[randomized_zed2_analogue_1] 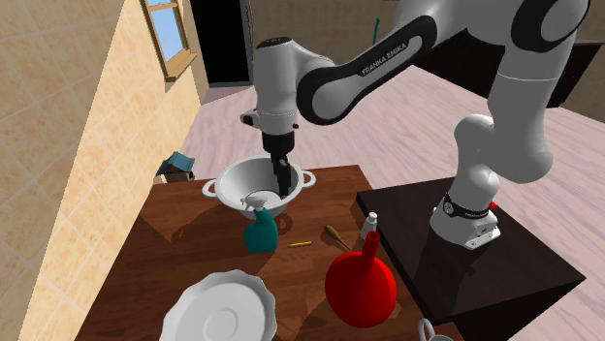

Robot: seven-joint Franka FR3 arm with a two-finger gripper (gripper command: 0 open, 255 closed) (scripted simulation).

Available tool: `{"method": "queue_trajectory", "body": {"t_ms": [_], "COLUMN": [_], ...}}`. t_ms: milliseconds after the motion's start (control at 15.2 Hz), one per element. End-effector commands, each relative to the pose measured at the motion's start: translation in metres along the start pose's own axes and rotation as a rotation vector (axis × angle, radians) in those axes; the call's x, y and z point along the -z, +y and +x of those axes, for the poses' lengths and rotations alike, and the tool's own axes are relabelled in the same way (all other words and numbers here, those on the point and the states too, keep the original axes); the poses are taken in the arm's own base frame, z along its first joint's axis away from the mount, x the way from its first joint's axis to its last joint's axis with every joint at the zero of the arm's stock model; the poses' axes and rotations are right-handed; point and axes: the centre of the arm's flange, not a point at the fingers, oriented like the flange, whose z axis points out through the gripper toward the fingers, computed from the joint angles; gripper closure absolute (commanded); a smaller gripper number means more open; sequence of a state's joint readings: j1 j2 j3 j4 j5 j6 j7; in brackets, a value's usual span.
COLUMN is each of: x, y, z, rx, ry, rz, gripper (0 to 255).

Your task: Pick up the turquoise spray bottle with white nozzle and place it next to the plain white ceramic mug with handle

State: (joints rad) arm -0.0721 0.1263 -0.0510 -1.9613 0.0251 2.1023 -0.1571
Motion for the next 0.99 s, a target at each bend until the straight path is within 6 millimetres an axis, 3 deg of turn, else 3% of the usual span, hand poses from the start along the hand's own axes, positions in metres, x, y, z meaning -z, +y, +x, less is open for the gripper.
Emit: {"method": "queue_trajectory", "body": {"t_ms": [0,264,792,924], "x": [-0.016,-0.047,-0.087,-0.087], "y": [0.006,0.022,0.023,0.023], "z": [0.021,0.061,0.061,0.061], "rx": [0.005,0.014,0.014,0.014], "ry": [-0.007,-0.019,-0.019,-0.019], "rz": [-0.004,-0.013,-0.013,-0.013], "gripper": [0,0,0,0]}}
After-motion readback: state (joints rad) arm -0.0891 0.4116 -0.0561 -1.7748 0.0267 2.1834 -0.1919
